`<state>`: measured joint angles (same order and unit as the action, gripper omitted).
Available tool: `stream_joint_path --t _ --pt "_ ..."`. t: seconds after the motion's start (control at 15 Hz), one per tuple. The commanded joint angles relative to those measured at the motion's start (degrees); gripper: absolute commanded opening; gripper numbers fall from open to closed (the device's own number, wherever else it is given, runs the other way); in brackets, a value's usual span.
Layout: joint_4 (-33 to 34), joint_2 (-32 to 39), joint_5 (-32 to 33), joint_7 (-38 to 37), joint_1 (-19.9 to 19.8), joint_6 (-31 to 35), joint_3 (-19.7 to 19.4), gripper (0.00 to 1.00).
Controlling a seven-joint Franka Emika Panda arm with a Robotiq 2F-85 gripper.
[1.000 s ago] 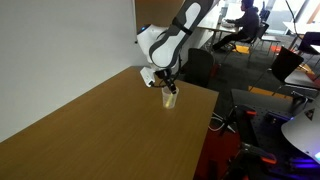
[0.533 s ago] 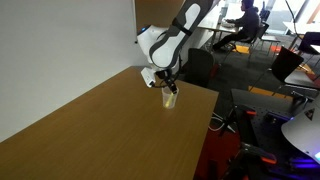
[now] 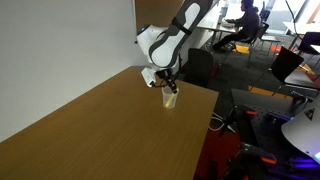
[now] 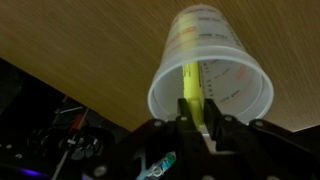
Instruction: Take the yellow marker out of the clear cup
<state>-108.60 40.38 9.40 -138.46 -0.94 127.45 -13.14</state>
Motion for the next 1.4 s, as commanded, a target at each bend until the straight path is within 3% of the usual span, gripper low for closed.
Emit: stream_joint_path --t 0.0,0.07,0.2,0.67,1.33 --pt "1.78 0.36 -0.92 -0.05 0.64 -3.19 -0.76 0.09" --pt "1.88 0.40 -0.92 -0.04 0.61 -3.43 -0.76 0.13" --pt "2.05 0.45 -0.86 -0.11 0.62 -3.84 -0.82 0.05" --pt "-1.33 -4.56 1.03 -1.64 2.54 -5.60 -2.31 0.05" --pt "-9.41 -21.78 10.80 -8.22 6.17 -12.15 -2.69 0.05"
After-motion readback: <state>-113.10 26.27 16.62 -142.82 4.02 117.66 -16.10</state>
